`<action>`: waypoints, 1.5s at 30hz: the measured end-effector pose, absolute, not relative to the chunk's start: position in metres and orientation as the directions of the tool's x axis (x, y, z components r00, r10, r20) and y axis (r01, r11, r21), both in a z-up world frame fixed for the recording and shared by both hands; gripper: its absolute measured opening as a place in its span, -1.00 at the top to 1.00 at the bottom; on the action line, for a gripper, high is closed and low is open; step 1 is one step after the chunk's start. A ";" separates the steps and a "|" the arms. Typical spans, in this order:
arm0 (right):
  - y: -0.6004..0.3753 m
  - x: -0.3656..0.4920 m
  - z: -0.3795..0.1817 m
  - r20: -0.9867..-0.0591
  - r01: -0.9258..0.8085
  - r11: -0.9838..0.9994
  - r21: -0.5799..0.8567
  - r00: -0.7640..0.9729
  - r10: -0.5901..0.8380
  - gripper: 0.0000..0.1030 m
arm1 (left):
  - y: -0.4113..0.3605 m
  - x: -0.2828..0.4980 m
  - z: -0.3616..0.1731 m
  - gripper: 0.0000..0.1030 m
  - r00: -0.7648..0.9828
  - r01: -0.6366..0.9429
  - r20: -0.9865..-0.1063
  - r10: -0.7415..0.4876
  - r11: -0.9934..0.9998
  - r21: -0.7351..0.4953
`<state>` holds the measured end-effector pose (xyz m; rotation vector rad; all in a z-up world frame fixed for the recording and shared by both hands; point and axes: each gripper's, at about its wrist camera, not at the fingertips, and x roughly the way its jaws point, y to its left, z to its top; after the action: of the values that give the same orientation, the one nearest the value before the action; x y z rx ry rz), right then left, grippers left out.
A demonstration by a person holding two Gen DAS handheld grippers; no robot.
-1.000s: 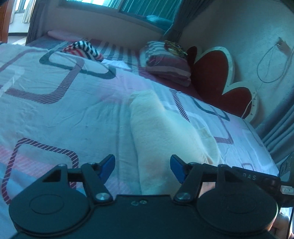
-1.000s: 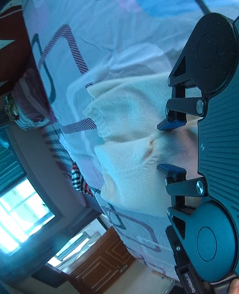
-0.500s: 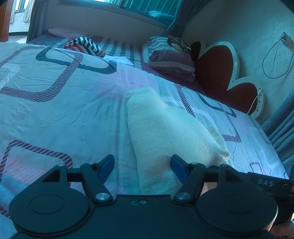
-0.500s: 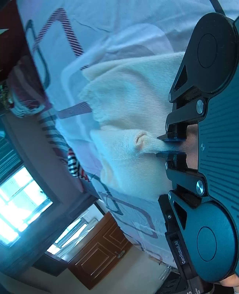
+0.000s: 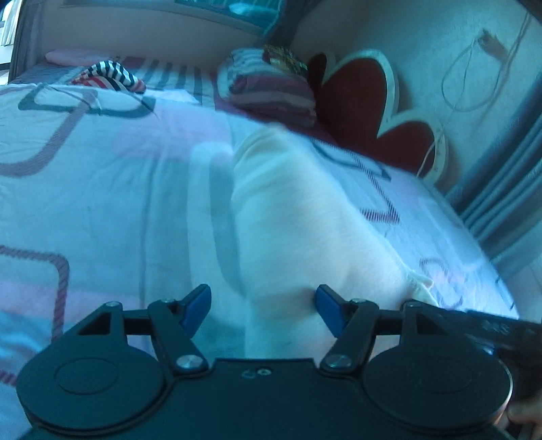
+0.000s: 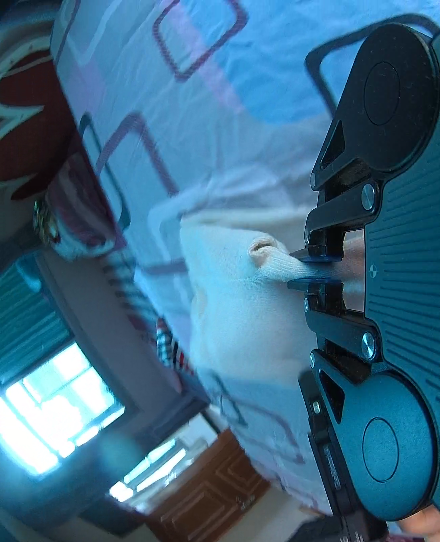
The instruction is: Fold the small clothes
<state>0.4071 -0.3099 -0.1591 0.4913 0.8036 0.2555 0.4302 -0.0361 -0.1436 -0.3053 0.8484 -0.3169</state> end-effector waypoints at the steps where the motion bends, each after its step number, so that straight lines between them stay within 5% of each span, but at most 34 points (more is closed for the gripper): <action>1: -0.312 0.409 -0.165 -0.643 -0.012 0.863 0.506 0.662 0.386 0.85 | -0.037 0.430 -0.147 -0.29 0.611 0.150 -0.690 -0.389 0.912 -0.381; 5: -0.314 0.409 -0.172 -0.638 -0.004 0.843 0.538 0.651 0.410 0.84 | -0.037 0.427 -0.158 -0.29 0.590 0.138 -0.713 -0.379 0.917 -0.373; 12: -0.321 0.408 -0.155 -0.610 -0.001 0.834 0.551 0.682 0.403 0.29 | -0.026 0.430 -0.146 -0.29 0.606 0.130 -0.685 -0.404 0.900 -0.417; 28: -0.322 0.518 -0.177 -0.630 0.049 0.824 0.565 0.670 0.393 0.28 | -0.020 0.514 -0.158 -0.38 0.600 -0.034 -0.669 -0.438 0.822 -0.569; 29: -0.321 0.521 -0.179 -0.626 0.044 0.820 0.570 0.670 0.399 0.29 | -0.017 0.517 -0.162 -0.34 0.601 -0.049 -0.666 -0.443 0.811 -0.583; 30: -0.318 0.523 -0.180 -0.624 0.034 0.828 0.560 0.675 0.395 0.34 | -0.014 0.518 -0.166 -0.09 0.608 -0.059 -0.658 -0.444 0.801 -0.595; 31: -0.315 0.524 -0.180 -0.622 0.022 0.839 0.544 0.682 0.385 0.53 | -0.010 0.519 -0.169 0.19 0.614 -0.067 -0.653 -0.443 0.795 -0.603; 32: -0.311 0.525 -0.180 -0.617 0.001 0.846 0.533 0.684 0.388 0.90 | -0.007 0.518 -0.172 0.22 0.621 -0.077 -0.652 -0.436 0.794 -0.604; 37: -0.285 0.524 -0.170 -0.601 -0.112 0.917 0.382 0.724 0.339 0.89 | -0.012 0.507 -0.170 0.32 0.661 -0.021 -0.628 -0.411 0.826 -0.563; 40: -0.281 0.529 -0.181 -0.652 -0.097 0.949 0.300 0.706 0.278 0.89 | -0.021 0.508 -0.160 0.05 0.650 -0.008 -0.645 -0.402 0.845 -0.535; 41: -0.283 0.528 -0.183 -0.655 -0.090 0.952 0.294 0.706 0.269 0.90 | -0.021 0.510 -0.158 -0.16 0.643 -0.016 -0.651 -0.402 0.843 -0.537; 42: -0.284 0.526 -0.184 -0.656 -0.081 0.955 0.286 0.709 0.257 0.90 | -0.019 0.511 -0.155 -0.57 0.646 -0.037 -0.656 -0.390 0.843 -0.537; 45: -0.293 0.518 -0.182 -0.644 -0.056 0.950 0.306 0.723 0.250 0.90 | -0.013 0.513 -0.150 -0.67 0.676 -0.064 -0.637 -0.370 0.832 -0.551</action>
<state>0.5176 -0.2926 -0.1816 0.2755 0.7455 0.1710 0.5134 -0.0126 -0.1499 -0.5769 0.8204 -0.1829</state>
